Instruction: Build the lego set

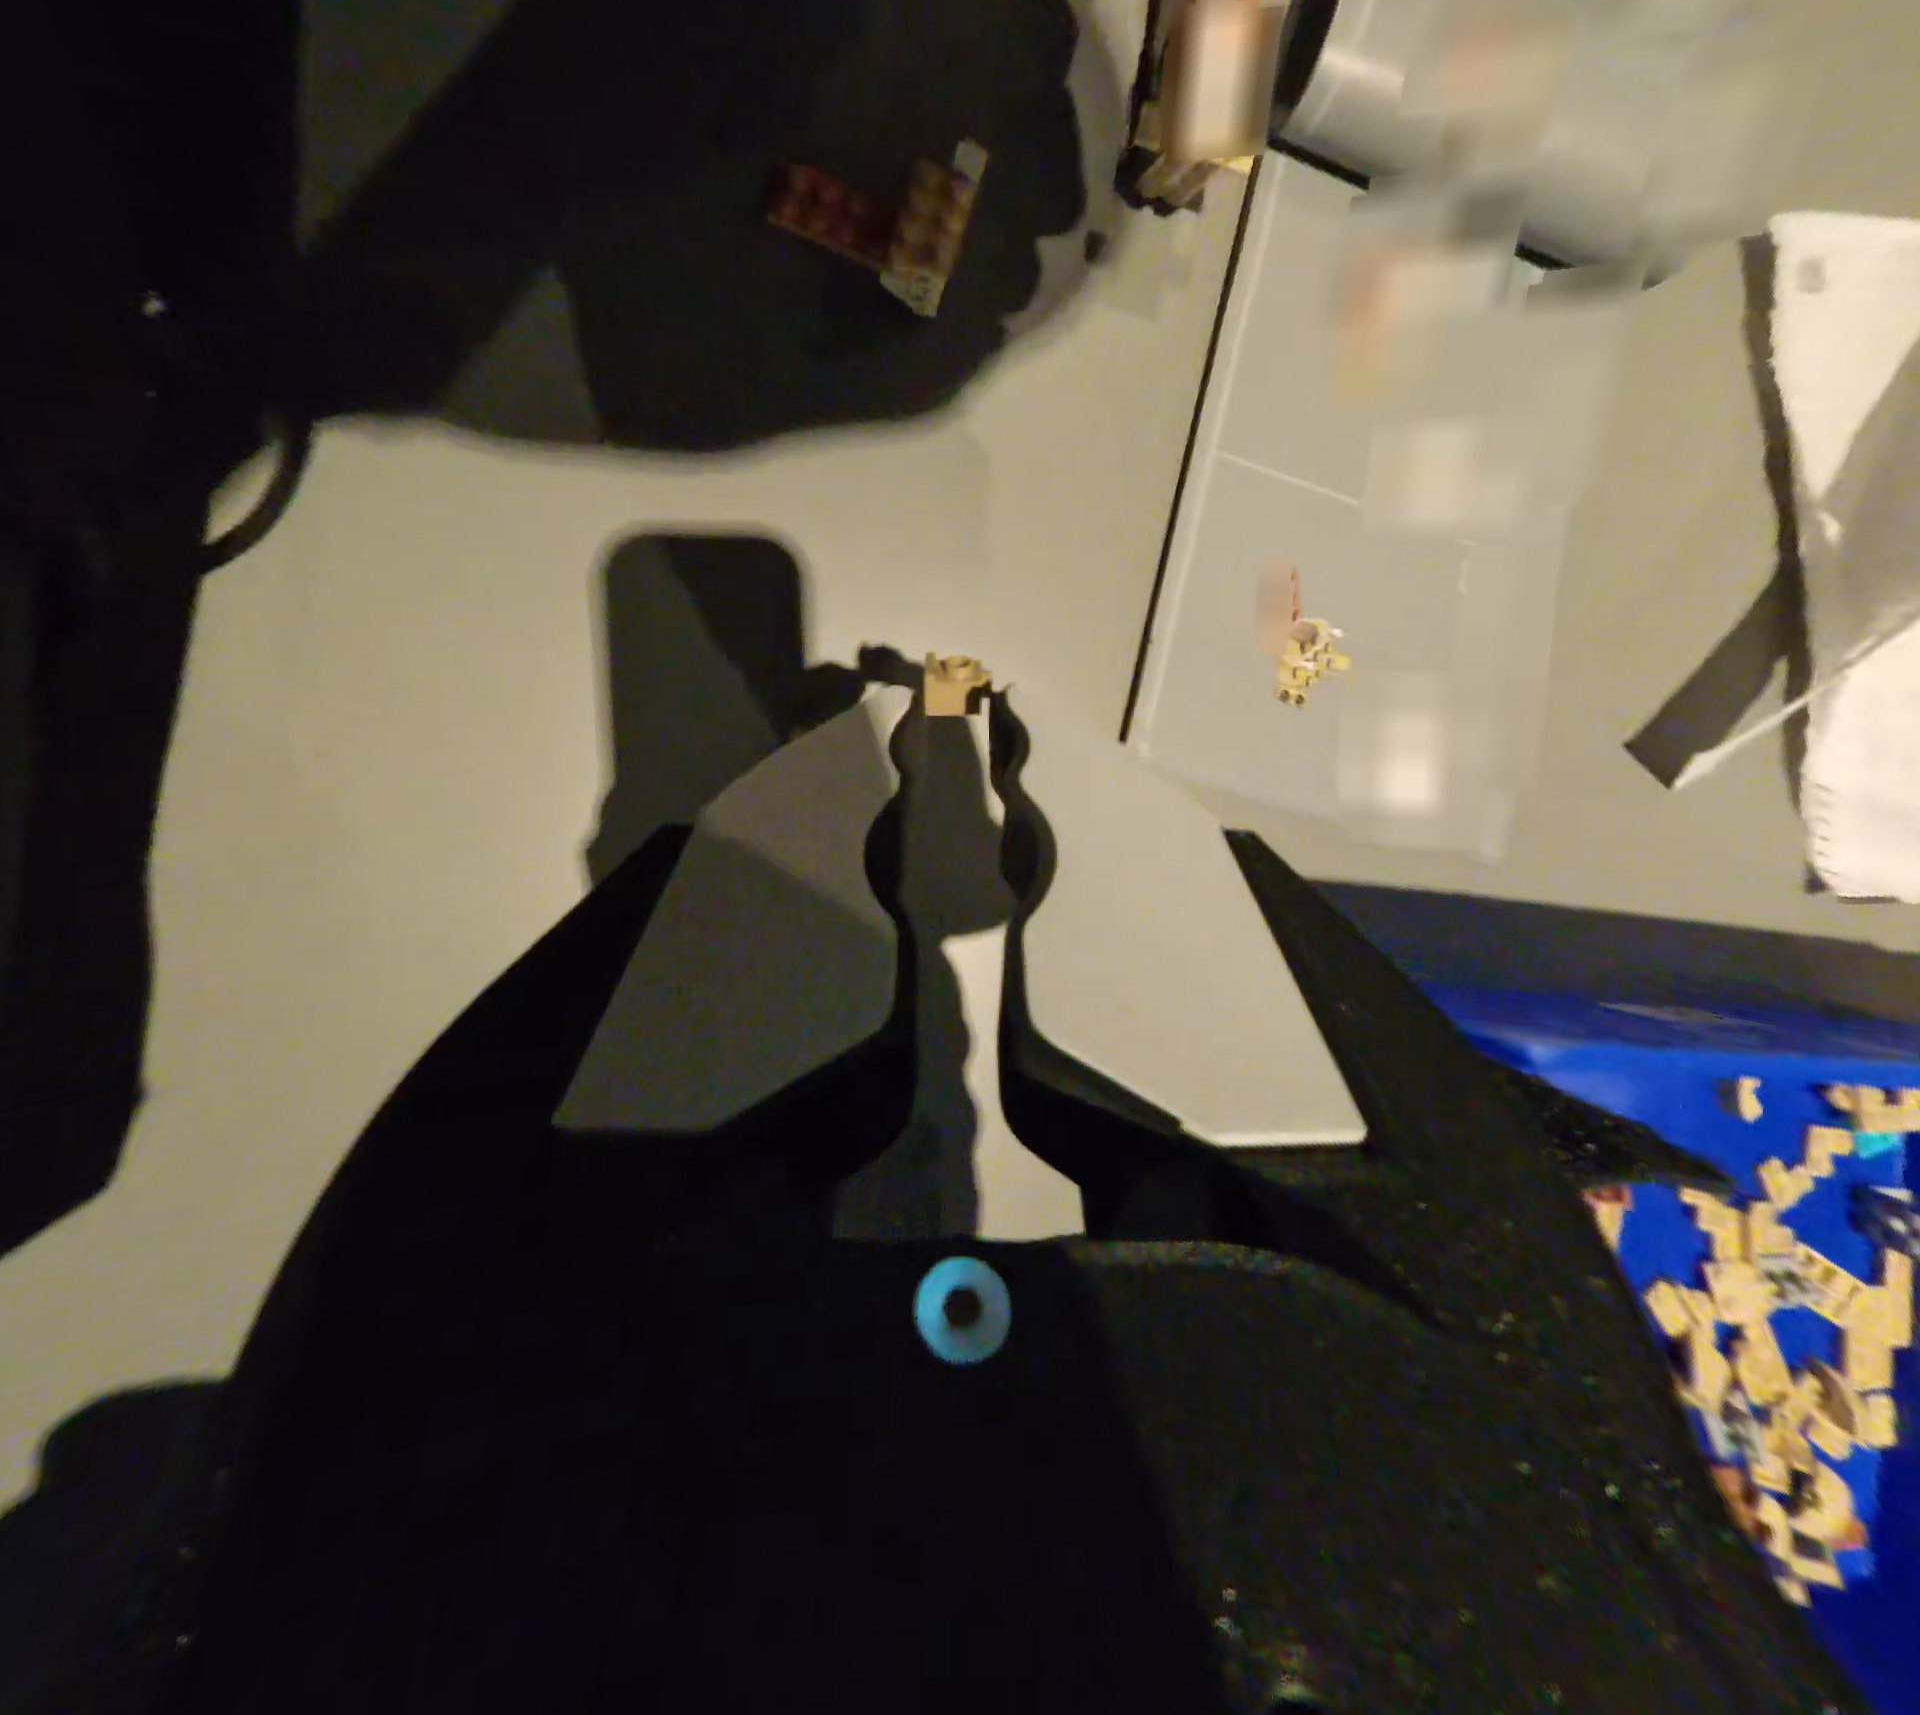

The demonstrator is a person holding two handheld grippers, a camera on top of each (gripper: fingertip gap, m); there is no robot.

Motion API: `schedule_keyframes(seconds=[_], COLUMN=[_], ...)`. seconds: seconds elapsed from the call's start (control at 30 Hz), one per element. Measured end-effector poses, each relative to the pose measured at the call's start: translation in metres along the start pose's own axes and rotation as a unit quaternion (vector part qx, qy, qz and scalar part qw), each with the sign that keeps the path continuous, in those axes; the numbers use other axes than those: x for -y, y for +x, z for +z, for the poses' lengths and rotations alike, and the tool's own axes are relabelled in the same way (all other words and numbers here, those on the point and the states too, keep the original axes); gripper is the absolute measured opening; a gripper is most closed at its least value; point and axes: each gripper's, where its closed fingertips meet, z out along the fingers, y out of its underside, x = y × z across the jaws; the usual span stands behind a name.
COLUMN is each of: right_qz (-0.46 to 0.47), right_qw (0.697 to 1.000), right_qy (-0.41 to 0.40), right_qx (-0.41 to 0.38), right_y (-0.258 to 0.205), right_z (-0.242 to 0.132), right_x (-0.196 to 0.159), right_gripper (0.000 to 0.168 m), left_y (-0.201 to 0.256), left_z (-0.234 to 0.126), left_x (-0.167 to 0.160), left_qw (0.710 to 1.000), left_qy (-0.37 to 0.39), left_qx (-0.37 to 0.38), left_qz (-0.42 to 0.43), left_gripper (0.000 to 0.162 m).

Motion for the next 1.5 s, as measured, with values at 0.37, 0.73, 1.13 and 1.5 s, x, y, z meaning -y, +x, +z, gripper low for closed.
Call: schedule_keyframes(seconds=[0.37,0.73,1.13,1.5], right_qz=[0.090,0.092,0.102,0.124], right_qw=[0.996,0.995,0.994,0.969], right_qy=[-0.001,-0.011,0.026,0.203], right_qx=[0.006,0.033,0.027,-0.070], right_y=[-0.003,-0.014,-0.013,-0.001], right_z=[0.044,0.054,0.048,-0.002], right_x=[-0.015,-0.020,-0.018,-0.021], right_gripper=[0.012,0.012,0.019,0.026], left_y=[0.002,0.002,0.001,-0.019], left_z=[0.002,0.002,0.002,0.002], left_x=[-0.004,-0.009,-0.011,-0.021], left_qw=[1.000,1.000,1.000,0.999], left_qy=[-0.005,-0.014,-0.018,-0.021], left_qx=[-0.003,-0.003,0.000,0.041], left_qz=[-0.003,-0.001,0.003,-0.004], left_gripper=[0.006,0.006,0.007,0.007])
